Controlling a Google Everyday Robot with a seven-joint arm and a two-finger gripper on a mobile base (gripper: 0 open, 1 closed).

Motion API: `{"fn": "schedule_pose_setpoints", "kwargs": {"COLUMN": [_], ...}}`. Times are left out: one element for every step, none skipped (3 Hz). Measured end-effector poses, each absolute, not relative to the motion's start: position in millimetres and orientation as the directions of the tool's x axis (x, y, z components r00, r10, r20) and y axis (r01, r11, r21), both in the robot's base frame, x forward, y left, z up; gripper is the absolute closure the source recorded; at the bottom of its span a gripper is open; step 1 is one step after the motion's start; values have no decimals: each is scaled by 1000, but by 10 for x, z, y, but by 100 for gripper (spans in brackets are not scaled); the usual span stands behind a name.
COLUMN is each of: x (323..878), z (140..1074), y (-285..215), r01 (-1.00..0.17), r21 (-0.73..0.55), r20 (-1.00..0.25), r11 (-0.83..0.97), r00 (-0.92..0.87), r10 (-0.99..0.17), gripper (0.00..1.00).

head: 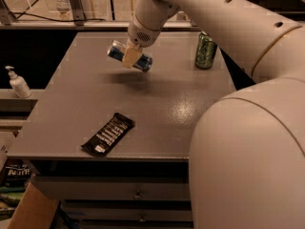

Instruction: Knock redbull can over

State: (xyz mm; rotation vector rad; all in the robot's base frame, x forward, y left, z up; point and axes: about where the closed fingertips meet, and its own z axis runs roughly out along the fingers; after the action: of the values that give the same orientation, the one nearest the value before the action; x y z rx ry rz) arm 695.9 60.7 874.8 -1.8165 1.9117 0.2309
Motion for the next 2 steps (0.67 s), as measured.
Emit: {"fn": "schedule_pose_setpoints", "kwargs": {"x": [6934, 6927], "z": [8667, 8622], "y": [641, 643], "r01": [-976, -975], "r21": [-214, -220], "r20": [-411, -386], "r11": [48, 20], "r00": [45, 68], "r10": [-910, -920], "gripper": [59, 36]}}
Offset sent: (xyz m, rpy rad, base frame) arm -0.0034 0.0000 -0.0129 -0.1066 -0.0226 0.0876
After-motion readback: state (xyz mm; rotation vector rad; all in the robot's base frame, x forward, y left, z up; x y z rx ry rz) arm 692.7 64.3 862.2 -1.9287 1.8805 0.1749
